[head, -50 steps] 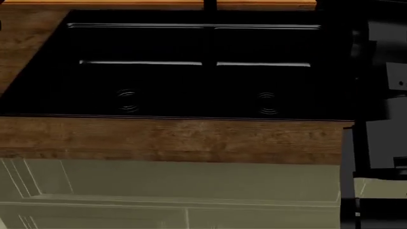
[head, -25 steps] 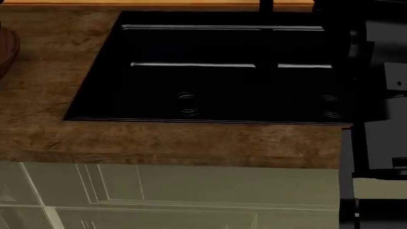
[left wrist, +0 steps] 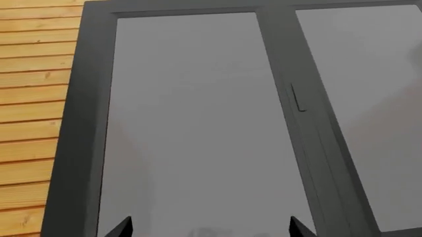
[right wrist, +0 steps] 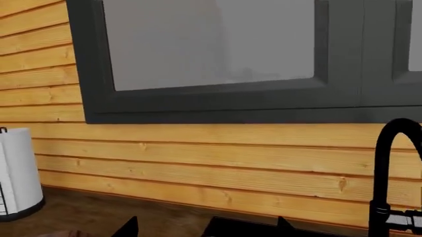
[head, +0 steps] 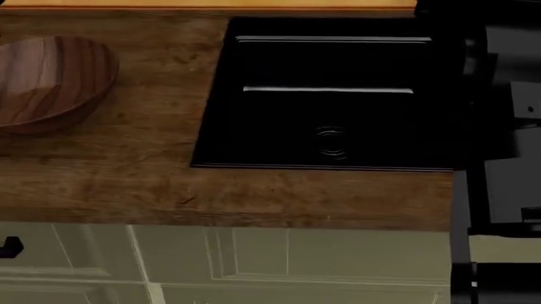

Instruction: Move the fresh-baked cupcake off the tray onto the counter, and place the bowl used for mixing into the sink.

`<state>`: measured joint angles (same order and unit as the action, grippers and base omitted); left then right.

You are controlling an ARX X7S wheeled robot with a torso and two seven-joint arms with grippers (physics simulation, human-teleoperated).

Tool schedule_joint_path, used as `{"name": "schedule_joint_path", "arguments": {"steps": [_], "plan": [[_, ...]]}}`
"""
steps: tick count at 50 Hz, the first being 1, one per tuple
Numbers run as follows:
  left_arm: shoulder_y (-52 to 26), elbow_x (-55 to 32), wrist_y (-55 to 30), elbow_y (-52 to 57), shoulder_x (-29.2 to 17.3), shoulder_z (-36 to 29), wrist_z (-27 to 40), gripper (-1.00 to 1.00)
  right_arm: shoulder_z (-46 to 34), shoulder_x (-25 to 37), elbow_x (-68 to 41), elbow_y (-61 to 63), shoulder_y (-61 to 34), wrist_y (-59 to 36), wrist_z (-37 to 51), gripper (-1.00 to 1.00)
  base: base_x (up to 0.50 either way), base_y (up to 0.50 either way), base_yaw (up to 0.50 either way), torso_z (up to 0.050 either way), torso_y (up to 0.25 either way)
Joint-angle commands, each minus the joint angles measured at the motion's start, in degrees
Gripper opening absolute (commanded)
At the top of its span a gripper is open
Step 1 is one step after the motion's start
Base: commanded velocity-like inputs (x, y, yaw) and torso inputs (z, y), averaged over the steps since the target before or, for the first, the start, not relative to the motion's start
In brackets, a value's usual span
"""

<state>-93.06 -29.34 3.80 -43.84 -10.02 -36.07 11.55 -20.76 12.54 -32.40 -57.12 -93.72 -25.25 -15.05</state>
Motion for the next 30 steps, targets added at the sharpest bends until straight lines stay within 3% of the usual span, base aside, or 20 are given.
{"name": "schedule_joint_path", "arguments": {"steps": [1, 20, 30], "plan": [[0.02, -0.07, 0.07, -0.01, -0.03, -0.08, 0.05, 1.0, -0.21, -0.11, 0.17, -0.88, -0.52, 0.55, -0.56, 1.0, 0.04, 0.5, 0.0, 0.0, 0.0], [-0.14, -0.23, 0.14, -0.16, 0.03, -0.15, 0.13, 1.0, 0.18, -0.01, -0.74, 0.9, 0.81, -0.32, -0.18, 1.0, 0.05, 0.5, 0.0, 0.0, 0.0], [-0.08, -0.31, 0.1, 0.03, -0.1, -0.23, 0.18, 1.0, 0.1, 0.0, -0.91, 1.22, 0.74, -0.42, -0.53, 1.0, 0.24, 0.49, 0.0, 0.0, 0.0]]}}
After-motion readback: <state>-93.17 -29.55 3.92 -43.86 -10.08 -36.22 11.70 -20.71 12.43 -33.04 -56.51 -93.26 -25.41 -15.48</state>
